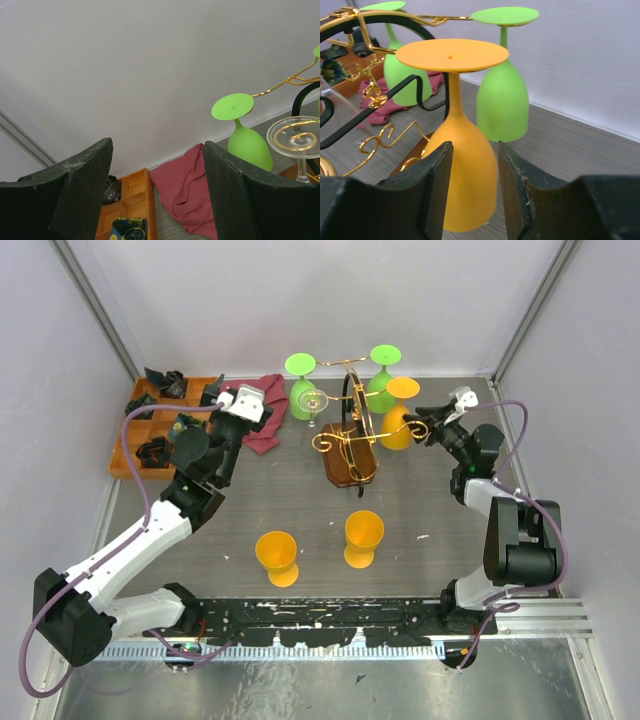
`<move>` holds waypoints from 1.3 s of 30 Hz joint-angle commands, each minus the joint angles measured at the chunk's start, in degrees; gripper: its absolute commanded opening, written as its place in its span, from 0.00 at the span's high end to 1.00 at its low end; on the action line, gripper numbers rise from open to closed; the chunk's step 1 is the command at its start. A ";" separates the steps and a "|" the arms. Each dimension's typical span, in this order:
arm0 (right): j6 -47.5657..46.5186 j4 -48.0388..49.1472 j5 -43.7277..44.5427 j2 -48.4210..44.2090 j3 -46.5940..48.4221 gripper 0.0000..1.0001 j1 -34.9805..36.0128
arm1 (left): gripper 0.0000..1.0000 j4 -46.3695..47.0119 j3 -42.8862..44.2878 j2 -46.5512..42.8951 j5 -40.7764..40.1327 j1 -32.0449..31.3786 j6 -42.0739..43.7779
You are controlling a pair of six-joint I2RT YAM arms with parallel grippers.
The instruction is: Place the wine glass upside down on the wine glass rack
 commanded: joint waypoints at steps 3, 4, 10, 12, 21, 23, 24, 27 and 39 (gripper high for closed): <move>-3.60 -4.99 9.19 -7.80 -1.36 0.53 -1.90 | 0.20 0.62 -1.39 -1.28 1.78 0.21 -1.20; -4.87 -7.68 11.51 -9.05 -1.29 0.52 -1.92 | 0.20 0.04 -1.54 -1.51 2.80 0.19 -1.38; -7.06 -20.18 20.44 -16.83 0.63 0.51 -2.02 | 0.15 -8.93 -0.67 -3.68 12.24 0.17 -5.06; -6.47 -25.06 21.44 -19.24 2.77 0.49 -2.01 | 0.14 -12.85 0.31 -4.41 15.56 0.18 -5.75; -4.98 -44.68 25.96 -23.02 16.24 0.31 -1.98 | 0.08 -30.57 3.25 -5.89 26.57 0.18 -7.91; -3.64 -48.32 26.17 -23.04 18.84 0.27 -2.00 | 0.07 -33.74 3.49 -6.26 29.62 0.17 -8.90; -3.31 -50.71 25.51 -22.91 20.75 0.27 -1.98 | 0.07 -35.02 3.50 -6.58 30.83 0.17 -9.47; -1.47 -59.30 23.25 -22.17 27.80 0.26 -1.98 | 0.06 -37.76 3.26 -7.62 33.40 0.18 -10.95; -0.75 -87.07 28.16 -23.73 41.90 0.28 12.08 | 0.00 -46.20 5.37 -6.08 39.41 0.17 -14.85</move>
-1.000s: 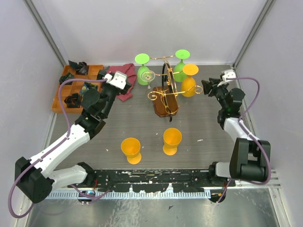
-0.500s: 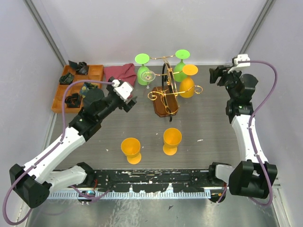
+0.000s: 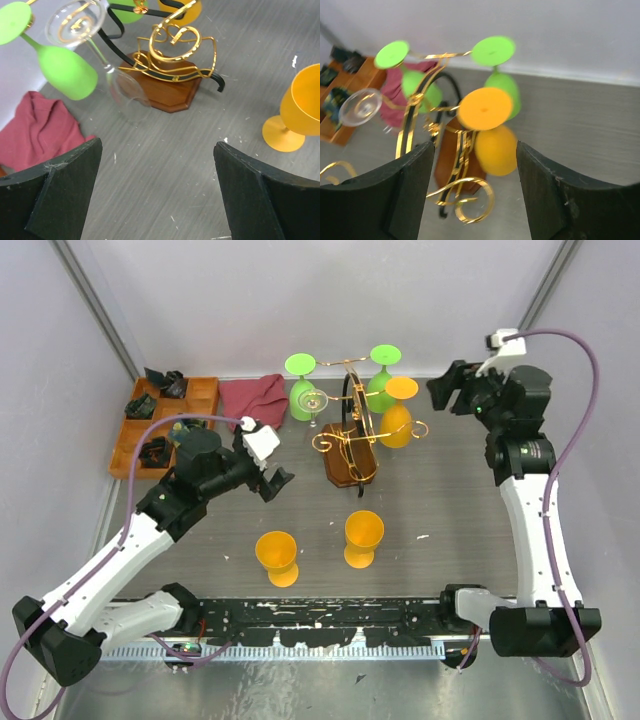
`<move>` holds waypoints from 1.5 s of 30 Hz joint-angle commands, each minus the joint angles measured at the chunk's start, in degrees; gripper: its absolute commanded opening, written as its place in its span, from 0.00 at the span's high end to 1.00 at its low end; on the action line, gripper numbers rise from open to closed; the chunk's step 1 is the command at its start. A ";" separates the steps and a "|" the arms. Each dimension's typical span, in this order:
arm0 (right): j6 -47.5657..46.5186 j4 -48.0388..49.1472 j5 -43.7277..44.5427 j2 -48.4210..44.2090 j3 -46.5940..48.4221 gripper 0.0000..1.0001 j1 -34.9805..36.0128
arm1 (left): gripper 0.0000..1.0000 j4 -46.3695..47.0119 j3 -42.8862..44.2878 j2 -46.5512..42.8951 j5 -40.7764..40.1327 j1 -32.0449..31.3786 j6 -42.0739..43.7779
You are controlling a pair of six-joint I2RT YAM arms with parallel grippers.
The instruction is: Place the wine glass upside down on the wine glass rack
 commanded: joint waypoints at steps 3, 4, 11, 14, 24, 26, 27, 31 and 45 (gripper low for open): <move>2.58 -14.07 6.30 -2.71 4.40 0.29 12.61 | 0.02 -4.02 3.30 2.28 5.00 0.17 -1.95; 3.56 -14.61 7.20 -3.13 3.60 0.29 14.71 | 0.02 -4.24 3.48 2.66 5.40 0.19 -2.03; 9.84 -22.02 17.88 -6.80 -0.97 0.33 30.68 | 0.02 -5.06 3.12 3.77 6.76 0.14 -2.46; 13.67 -25.23 21.29 -9.33 -2.90 0.34 35.11 | 0.02 -4.28 2.11 3.31 6.94 0.13 -2.73; 20.57 -30.44 23.64 -12.53 -9.24 0.38 42.98 | 0.02 -4.33 0.77 2.19 7.57 0.18 -3.23; 20.18 -30.88 25.10 -11.31 -8.89 0.38 44.67 | 0.02 -6.00 0.91 1.69 7.52 0.15 -2.81; 19.99 -31.20 25.86 -10.65 -8.71 0.38 45.16 | 0.02 -7.03 1.00 1.41 7.34 0.14 -2.57; 19.75 -31.15 27.06 -8.22 -8.39 0.38 46.43 | 0.02 -11.88 0.77 -0.59 6.25 0.13 -1.96; 15.48 -25.02 26.88 -0.74 -3.29 0.38 47.56 | 0.00 -35.21 1.49 -10.75 4.22 0.08 -5.99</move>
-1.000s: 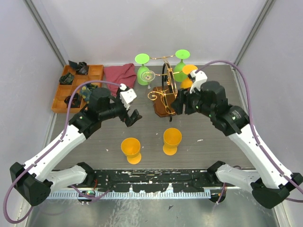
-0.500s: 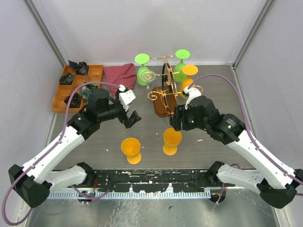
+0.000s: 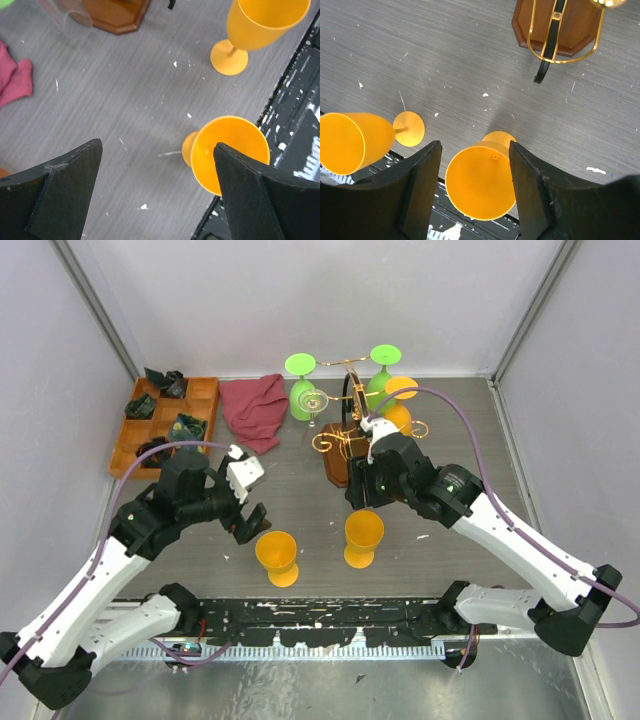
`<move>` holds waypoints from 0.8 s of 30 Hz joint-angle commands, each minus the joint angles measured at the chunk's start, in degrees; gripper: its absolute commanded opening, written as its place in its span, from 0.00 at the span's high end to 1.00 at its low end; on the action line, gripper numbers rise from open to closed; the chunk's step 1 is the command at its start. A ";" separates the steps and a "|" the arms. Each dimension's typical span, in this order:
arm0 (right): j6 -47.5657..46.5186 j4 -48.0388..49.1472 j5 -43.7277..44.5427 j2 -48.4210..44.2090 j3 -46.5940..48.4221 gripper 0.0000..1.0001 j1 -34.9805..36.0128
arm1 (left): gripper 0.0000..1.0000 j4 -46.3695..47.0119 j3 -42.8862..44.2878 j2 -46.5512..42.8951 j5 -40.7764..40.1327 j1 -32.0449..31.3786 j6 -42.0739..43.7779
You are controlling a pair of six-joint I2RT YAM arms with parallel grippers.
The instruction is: Place the wine glass upside down on the wine glass rack
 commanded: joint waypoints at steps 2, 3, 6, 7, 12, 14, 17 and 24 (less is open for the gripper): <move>-1.81 5.36 1.11 2.14 4.17 0.38 0.35 | 0.00 -10.59 0.49 -2.99 0.63 0.06 -3.77; -2.00 5.54 0.96 2.60 4.47 0.38 0.35 | 0.01 -11.50 0.51 -2.91 1.29 0.07 -4.38; -2.86 6.04 0.80 3.61 5.11 0.38 0.37 | 0.03 -12.55 0.03 -2.16 2.00 -0.03 -5.34; -3.06 6.25 0.86 3.74 5.26 0.38 0.35 | 0.04 -12.39 -0.21 -1.70 1.91 -0.03 -5.36; -3.38 7.16 1.36 3.36 5.32 0.38 0.35 | 0.05 -9.58 -1.34 0.72 -0.13 -0.91 -5.58; -3.39 7.12 1.56 3.05 5.28 0.38 0.35 | 0.06 -8.76 -1.73 1.76 -0.49 -1.35 -5.56; -3.21 6.95 2.20 2.42 5.01 0.38 0.39 | 0.07 -8.48 -2.13 3.80 -0.61 -2.31 -5.58; -3.56 6.59 3.64 1.76 5.35 0.38 0.35 | 0.08 -7.56 -2.93 8.51 -4.81 -7.02 -5.19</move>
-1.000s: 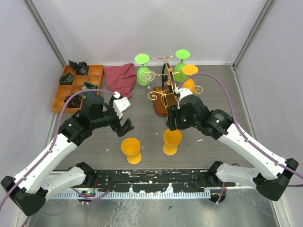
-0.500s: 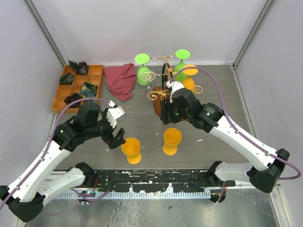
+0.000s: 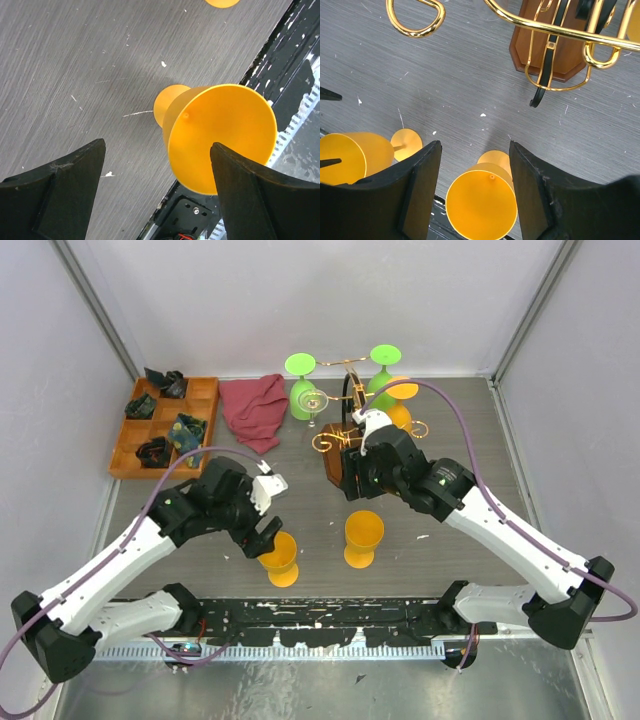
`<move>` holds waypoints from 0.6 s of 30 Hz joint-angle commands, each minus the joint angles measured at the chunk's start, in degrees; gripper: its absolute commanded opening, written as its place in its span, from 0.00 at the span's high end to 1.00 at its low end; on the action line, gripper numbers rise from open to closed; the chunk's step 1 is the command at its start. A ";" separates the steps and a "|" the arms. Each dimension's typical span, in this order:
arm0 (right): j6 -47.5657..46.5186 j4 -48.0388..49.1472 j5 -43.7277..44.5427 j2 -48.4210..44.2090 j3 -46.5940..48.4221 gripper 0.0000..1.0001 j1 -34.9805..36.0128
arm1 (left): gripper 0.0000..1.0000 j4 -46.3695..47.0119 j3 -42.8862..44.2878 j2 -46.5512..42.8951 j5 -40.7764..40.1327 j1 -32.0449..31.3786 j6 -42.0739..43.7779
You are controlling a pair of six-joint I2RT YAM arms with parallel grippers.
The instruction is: Place the wine glass upside down on the wine glass rack
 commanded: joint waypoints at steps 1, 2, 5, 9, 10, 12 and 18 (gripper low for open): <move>-0.75 2.35 1.91 -1.89 2.78 0.38 0.35 | 0.09 2.21 -1.02 2.01 -3.34 -3.05 -0.09; -0.84 2.35 1.80 -1.79 2.77 0.38 0.33 | 0.11 2.46 -1.06 2.45 -3.81 -3.80 -0.20; -1.04 2.35 1.82 -1.61 2.86 0.38 0.32 | 0.28 2.41 -0.56 4.08 -4.55 -4.59 -0.51; -1.65 2.73 1.92 -1.57 2.96 0.38 0.32 | 0.52 2.41 -0.28 5.32 -3.88 -4.66 -0.92; -1.82 2.70 1.94 -1.51 2.98 0.38 0.36 | 0.57 2.42 -0.34 5.41 -3.74 -4.77 -1.00; -2.17 2.78 2.00 -1.38 3.22 0.38 0.33 | 0.66 2.43 -0.27 5.54 -3.81 -4.80 -1.10; -3.08 2.79 1.90 -0.96 3.56 0.38 0.38 | 0.90 2.44 1.18 4.80 -5.10 -4.75 -1.17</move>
